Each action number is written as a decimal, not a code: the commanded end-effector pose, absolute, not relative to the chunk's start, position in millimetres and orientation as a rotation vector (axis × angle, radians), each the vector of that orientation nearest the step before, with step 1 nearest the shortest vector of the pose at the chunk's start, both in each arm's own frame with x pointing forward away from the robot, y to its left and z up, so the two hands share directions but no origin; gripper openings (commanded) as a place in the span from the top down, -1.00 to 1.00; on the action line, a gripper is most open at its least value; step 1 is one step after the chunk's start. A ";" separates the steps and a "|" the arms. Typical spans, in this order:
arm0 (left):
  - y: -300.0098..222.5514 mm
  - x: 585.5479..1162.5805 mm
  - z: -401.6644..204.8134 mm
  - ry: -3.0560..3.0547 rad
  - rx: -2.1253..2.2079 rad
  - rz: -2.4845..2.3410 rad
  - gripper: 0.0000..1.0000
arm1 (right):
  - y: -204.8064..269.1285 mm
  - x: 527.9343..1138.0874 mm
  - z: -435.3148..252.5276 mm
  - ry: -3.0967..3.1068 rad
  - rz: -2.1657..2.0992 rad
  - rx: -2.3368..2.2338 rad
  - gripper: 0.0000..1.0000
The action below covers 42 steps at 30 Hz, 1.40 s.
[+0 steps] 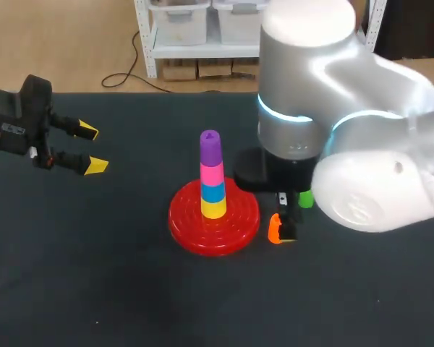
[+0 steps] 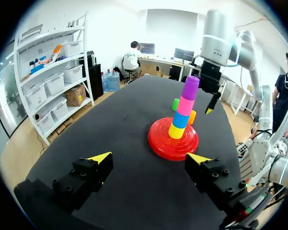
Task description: Pick up and stack the cylinders on the red base in this order: pink,purple,orange,green
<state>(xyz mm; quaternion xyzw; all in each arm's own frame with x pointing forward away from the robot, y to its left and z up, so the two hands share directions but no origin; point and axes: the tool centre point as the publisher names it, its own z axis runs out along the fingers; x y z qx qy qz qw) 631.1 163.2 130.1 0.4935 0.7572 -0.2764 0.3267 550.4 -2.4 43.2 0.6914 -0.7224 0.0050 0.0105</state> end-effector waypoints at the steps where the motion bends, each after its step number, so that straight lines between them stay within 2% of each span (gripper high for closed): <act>1: 163.8 630.6 129.0 1.978 1.291 -0.724 -1.00 | 1.7 559.4 39.0 -2.245 -0.028 2.138 -1.00; 5: 163.8 630.6 129.0 1.978 1.291 -0.724 -1.00 | 1.4 560.5 38.6 -2.247 -0.035 2.139 -0.98; 7: 163.8 630.6 129.0 1.978 1.291 -0.724 -1.00 | 0.5 560.9 37.4 -2.245 -0.043 2.141 -0.82; 8: 163.8 630.6 129.0 1.978 1.291 -0.724 -1.00 | 0.0 560.7 36.7 -2.244 -0.045 2.142 -0.63; 10: 163.8 630.6 129.0 1.978 1.291 -0.724 -1.00 | -0.7 560.0 35.1 -2.241 -0.050 2.143 -0.44; 11: 163.8 630.6 129.0 1.978 1.291 -0.724 -1.00 | -0.8 559.6 34.5 -2.240 -0.053 2.144 -0.28; 12: 163.8 630.6 129.0 1.978 1.291 -0.724 -1.00 | -0.8 559.1 33.8 -2.239 -0.057 2.145 -0.03; 26: 163.8 630.6 129.0 1.978 1.291 -0.724 -1.00 | -0.5 554.2 27.3 -2.213 -0.061 2.149 0.19; 27: 163.8 630.6 129.0 1.978 1.291 -0.724 -1.00 | -0.5 554.2 27.2 -2.211 -0.062 2.150 0.30; 28: 163.8 630.6 129.0 1.978 1.291 -0.724 -1.00 | -0.5 554.3 27.1 -2.211 -0.062 2.151 0.51; 29: 163.8 630.6 129.0 1.978 1.291 -0.724 -1.00 | -0.4 554.5 27.2 -2.211 -0.060 2.151 0.88; 30: 163.8 630.6 129.0 1.978 1.291 -0.724 -1.00 | -0.5 555.6 28.3 -2.211 -0.059 2.151 1.00; 42: 163.8 630.6 129.0 1.978 1.291 -0.724 -1.00 | 0.1 567.9 105.3 -2.165 0.061 2.216 1.00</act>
